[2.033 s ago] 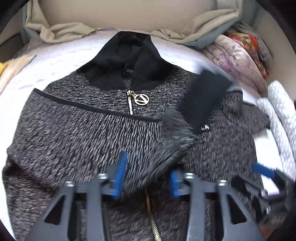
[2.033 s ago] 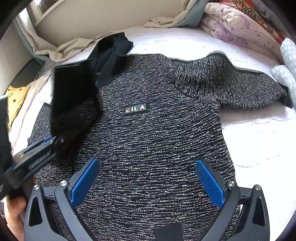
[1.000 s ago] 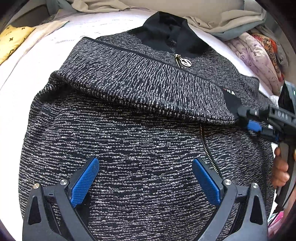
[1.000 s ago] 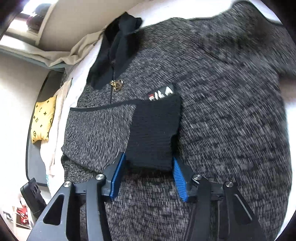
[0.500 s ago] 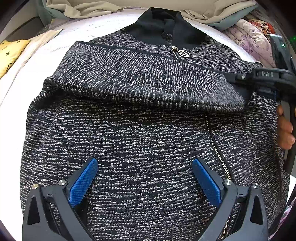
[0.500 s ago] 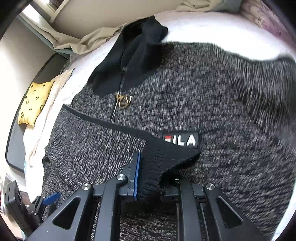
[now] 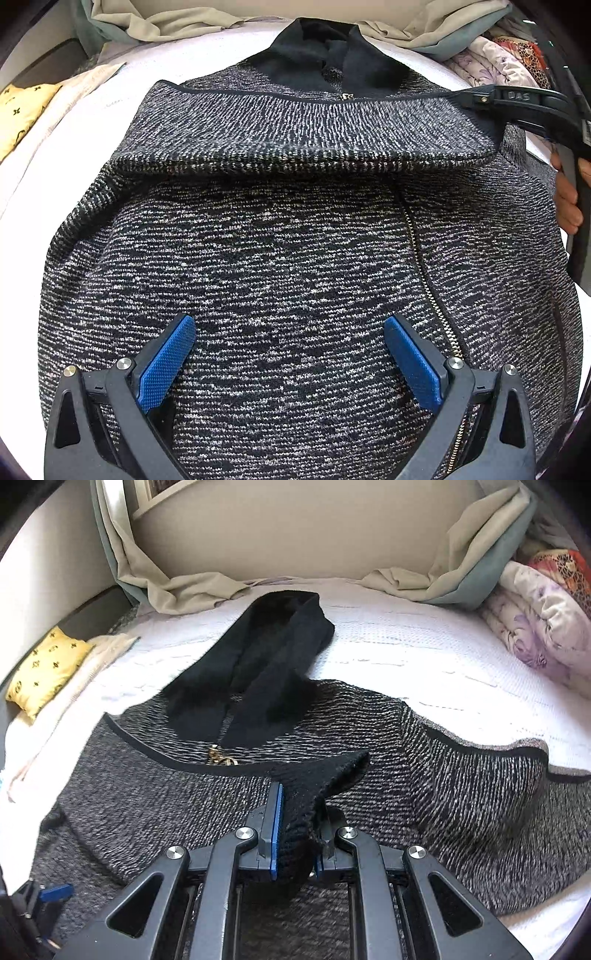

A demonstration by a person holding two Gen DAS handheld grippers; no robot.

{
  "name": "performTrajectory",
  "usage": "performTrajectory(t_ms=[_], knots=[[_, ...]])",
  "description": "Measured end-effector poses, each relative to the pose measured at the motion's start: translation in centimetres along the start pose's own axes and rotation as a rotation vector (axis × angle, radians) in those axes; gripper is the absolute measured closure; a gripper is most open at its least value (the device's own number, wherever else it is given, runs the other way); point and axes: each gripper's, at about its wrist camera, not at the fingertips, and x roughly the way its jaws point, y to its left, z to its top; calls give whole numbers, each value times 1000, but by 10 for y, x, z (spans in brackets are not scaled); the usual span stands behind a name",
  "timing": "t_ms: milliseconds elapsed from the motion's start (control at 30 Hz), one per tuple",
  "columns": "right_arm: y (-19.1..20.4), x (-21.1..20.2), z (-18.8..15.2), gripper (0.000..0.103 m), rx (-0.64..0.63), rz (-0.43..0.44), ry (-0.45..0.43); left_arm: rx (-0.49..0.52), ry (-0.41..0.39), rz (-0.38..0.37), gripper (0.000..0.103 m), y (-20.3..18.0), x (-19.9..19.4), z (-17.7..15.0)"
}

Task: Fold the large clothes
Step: 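Reposition the cuff across the chest and open the right gripper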

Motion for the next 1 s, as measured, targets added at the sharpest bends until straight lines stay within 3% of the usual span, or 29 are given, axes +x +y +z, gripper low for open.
performTrajectory(t_ms=[233,267,333,467,633,800,900,1000], knots=[[-2,11,4,93,-50,-82,-5,4,-11,4,0,-3,0,1],[-4,13,4,84,-49,-106,14,4,-10,3,0,-4,1,2],[-11,17,2,78,-47,-212,57,3,-5,0,0,-3,2,4],[-41,8,1,75,23,-326,91,-3,1,-7,0,0,3,9],[-50,-24,-7,75,80,-211,77,-10,3,-12,0,3,4,10],[-24,-17,-35,75,79,-70,158,-6,-2,9,0,3,0,10],[-9,-4,-51,75,74,-77,180,-6,-14,34,0,9,-3,10],[2,3,-59,75,5,-148,162,-23,-7,37,0,17,1,10]])
